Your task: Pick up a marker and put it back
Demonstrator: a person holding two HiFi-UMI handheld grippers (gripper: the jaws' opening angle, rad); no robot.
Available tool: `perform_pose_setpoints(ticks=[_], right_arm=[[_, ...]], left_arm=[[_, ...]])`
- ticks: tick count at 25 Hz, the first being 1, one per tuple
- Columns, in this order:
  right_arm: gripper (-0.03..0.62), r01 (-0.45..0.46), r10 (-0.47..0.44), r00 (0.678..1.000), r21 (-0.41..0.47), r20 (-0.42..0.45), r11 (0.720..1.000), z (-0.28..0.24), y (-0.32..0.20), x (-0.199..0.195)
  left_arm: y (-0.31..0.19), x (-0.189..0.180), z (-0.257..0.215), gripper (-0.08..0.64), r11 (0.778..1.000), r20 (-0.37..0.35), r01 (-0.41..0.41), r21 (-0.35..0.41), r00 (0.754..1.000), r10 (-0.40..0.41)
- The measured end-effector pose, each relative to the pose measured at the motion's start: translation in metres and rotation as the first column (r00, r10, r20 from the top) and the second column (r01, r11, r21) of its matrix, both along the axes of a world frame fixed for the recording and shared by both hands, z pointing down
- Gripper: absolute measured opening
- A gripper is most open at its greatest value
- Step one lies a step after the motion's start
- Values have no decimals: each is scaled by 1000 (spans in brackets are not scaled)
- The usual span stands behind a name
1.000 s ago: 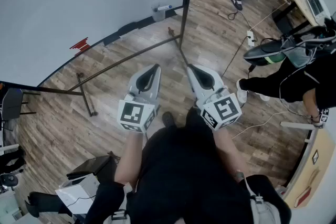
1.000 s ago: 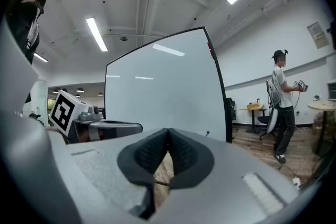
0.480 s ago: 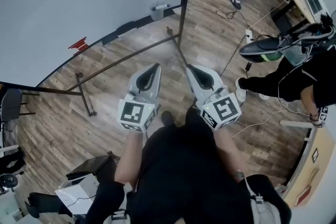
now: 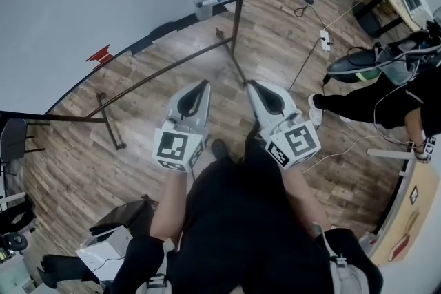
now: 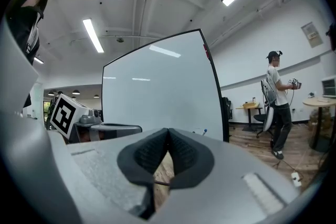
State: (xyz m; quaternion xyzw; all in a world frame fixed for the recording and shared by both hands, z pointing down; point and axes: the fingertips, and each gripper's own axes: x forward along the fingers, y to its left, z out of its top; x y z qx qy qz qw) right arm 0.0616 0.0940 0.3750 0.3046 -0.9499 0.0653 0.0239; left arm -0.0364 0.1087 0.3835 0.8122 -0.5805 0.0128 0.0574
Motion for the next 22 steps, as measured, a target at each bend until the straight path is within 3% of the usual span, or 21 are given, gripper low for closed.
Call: perform_pose_setpoints(ticks=[14, 22], right_arm=[[2, 8, -9, 1000, -30, -7, 1000, 10, -1, -7], [2, 38, -37, 999, -41, 19, 998, 12, -43, -11]], left_arm=[[-3, -6, 9, 11, 1000, -7, 12, -26, 1000, -12], [-37, -6, 10, 11, 999, 12, 34, -40, 999, -33]])
